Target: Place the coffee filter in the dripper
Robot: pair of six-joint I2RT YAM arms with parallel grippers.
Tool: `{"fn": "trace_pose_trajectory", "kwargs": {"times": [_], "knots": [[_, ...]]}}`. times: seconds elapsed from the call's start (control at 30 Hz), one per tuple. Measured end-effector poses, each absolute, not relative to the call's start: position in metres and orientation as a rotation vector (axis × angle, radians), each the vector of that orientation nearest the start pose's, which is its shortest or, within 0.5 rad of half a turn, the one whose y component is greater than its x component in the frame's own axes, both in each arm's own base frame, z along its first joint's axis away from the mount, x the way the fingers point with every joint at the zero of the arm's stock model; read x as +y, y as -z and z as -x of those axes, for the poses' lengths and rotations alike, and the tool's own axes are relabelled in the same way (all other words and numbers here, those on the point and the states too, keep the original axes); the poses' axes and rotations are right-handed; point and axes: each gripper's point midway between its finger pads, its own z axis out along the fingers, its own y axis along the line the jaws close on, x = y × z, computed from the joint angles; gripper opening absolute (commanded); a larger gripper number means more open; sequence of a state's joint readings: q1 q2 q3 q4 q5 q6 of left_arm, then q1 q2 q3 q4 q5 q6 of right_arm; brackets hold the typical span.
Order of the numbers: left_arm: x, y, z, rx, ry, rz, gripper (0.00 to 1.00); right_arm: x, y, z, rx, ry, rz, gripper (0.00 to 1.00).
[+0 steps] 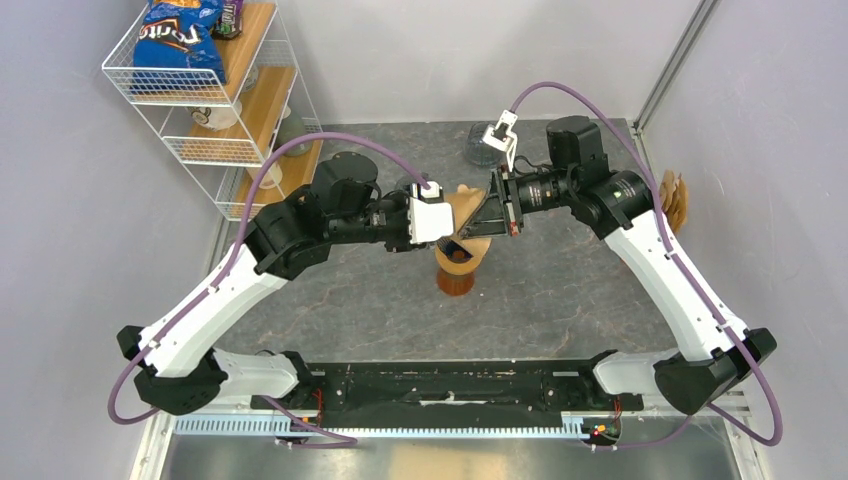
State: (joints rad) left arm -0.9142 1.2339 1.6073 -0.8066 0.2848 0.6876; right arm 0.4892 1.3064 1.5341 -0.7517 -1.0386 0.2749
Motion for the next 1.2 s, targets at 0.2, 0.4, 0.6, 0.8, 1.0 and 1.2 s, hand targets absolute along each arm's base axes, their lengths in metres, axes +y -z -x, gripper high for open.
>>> {"fn": "trace_pose_trajectory", "kwargs": {"times": [0.2, 0.4, 0.6, 0.8, 1.0, 1.2], "knots": [[-0.295, -0.377, -0.195, 1.247, 0.439, -1.562, 0.08, 0.274, -0.369, -0.183, 1.978, -1.520, 0.891, 0.08], [-0.293, -0.380, -0.192, 1.229, 0.439, -1.541, 0.02, 0.273, -0.366, -0.186, 1.988, -1.487, 0.882, 0.46], [-0.287, -0.378, -0.191, 1.236, 0.438, -1.500, 0.02, 0.264, -0.365, -0.198, 2.023, -1.438, 0.812, 0.50], [-0.283, -0.373, -0.188, 1.274, 0.466, -1.443, 0.02, 0.247, -0.372, -0.213, 2.029, -1.391, 0.709, 0.47], [-0.287, -0.371, -0.180, 1.286, 0.546, -1.414, 0.02, 0.249, -0.378, -0.213, 2.016, -1.409, 0.691, 0.56], [-0.291, -0.372, -0.170, 1.290, 0.620, -1.412, 0.02, 0.251, -0.389, -0.214, 1.974, -1.420, 0.696, 0.44]]}}
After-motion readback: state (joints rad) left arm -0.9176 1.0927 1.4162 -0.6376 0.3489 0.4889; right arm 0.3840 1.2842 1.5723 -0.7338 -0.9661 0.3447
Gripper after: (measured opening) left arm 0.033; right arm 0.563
